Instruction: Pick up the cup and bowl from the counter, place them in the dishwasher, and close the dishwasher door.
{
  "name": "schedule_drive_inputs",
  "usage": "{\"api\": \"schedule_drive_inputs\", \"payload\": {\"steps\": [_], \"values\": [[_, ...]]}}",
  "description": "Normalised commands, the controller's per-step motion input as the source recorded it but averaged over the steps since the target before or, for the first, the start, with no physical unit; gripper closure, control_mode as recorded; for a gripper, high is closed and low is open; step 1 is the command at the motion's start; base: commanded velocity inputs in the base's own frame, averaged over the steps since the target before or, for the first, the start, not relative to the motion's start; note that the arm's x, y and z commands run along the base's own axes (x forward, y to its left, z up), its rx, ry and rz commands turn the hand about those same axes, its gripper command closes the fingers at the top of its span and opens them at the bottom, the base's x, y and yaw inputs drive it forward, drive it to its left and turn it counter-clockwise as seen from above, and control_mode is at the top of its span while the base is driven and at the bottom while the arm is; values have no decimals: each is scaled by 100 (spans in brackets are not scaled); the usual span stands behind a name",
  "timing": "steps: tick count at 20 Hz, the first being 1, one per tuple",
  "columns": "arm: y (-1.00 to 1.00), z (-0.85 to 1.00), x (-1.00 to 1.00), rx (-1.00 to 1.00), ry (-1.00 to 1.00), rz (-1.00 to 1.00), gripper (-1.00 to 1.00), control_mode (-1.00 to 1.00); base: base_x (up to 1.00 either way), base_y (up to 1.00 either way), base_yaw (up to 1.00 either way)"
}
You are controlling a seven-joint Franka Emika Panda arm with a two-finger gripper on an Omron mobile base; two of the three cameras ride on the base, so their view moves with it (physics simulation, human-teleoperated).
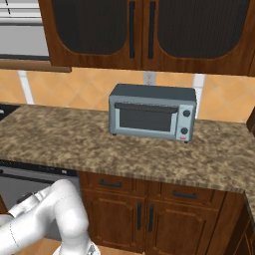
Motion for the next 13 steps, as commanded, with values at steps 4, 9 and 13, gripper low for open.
{"api": "schedule_drive_inputs", "payload": {"steps": [4,9,13], "values": [[-60,-56,100,4,-4,4,-100,-100,0,0,0],[-63,-54,100,3,-5,6,-100,-100,0,0,0],[-93,-16,100,11,0,10,-100,-100,0,0,0]]}}
